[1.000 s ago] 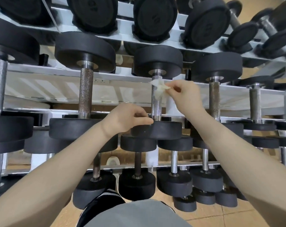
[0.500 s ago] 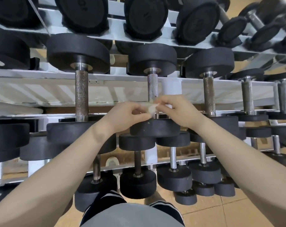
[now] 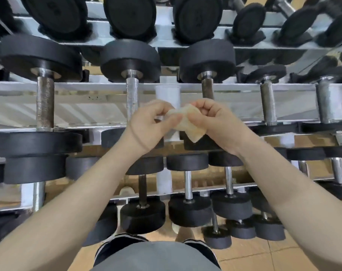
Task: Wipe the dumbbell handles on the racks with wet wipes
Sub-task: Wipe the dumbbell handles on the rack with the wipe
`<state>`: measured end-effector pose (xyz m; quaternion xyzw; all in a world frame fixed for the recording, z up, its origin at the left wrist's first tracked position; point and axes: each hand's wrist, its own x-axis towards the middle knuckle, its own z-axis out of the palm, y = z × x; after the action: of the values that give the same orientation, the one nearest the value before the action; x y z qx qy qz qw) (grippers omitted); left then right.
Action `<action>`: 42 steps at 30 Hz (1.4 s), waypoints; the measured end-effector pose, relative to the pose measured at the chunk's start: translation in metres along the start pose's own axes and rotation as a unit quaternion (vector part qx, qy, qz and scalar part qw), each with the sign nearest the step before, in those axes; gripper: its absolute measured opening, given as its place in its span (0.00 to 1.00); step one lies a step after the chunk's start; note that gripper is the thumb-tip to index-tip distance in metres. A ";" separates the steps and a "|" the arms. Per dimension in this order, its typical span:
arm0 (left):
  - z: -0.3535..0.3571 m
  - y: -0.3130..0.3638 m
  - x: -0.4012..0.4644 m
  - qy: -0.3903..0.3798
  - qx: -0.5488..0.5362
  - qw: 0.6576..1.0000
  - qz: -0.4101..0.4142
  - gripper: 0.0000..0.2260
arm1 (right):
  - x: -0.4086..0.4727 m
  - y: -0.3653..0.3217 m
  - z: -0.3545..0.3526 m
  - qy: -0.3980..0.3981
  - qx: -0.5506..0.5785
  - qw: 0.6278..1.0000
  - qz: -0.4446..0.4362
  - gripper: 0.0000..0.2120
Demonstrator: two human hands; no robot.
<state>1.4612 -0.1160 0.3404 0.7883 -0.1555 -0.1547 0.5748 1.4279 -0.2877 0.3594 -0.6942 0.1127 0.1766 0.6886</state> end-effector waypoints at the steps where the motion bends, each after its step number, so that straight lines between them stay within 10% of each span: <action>1: 0.013 0.005 -0.001 0.014 -0.036 0.999 -0.011 0.09 | -0.006 -0.001 -0.016 -0.020 0.010 1.000 0.012 0.11; 10: 0.101 0.032 -0.013 0.041 -0.283 0.955 -0.077 0.13 | -0.040 0.003 -0.102 -0.068 -0.086 0.993 0.043 0.07; 14: 0.108 0.035 -0.010 0.062 -0.357 0.924 -0.123 0.10 | -0.035 0.011 -0.107 -0.040 0.051 0.996 0.061 0.12; 20: 0.101 0.025 0.012 0.097 -0.283 0.940 -0.163 0.07 | -0.008 0.023 -0.097 -0.080 0.262 0.960 0.065 0.29; 23: 0.094 0.013 0.030 0.110 -0.140 0.973 -0.148 0.07 | 0.000 0.018 -0.092 -0.086 0.266 0.960 0.030 0.14; 31: 0.081 -0.002 0.060 0.032 0.100 0.990 -0.090 0.06 | 0.038 0.001 -0.102 0.308 -0.095 0.946 -0.041 0.02; 42: 0.058 -0.001 0.062 -0.167 0.120 0.969 -0.140 0.12 | 0.098 0.024 -0.081 0.213 -0.390 0.891 -0.098 0.08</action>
<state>1.4922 -0.1918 0.3181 0.8283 -0.1550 -0.3435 0.4147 1.5148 -0.3609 0.2972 -0.9354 0.1102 -0.0139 0.3357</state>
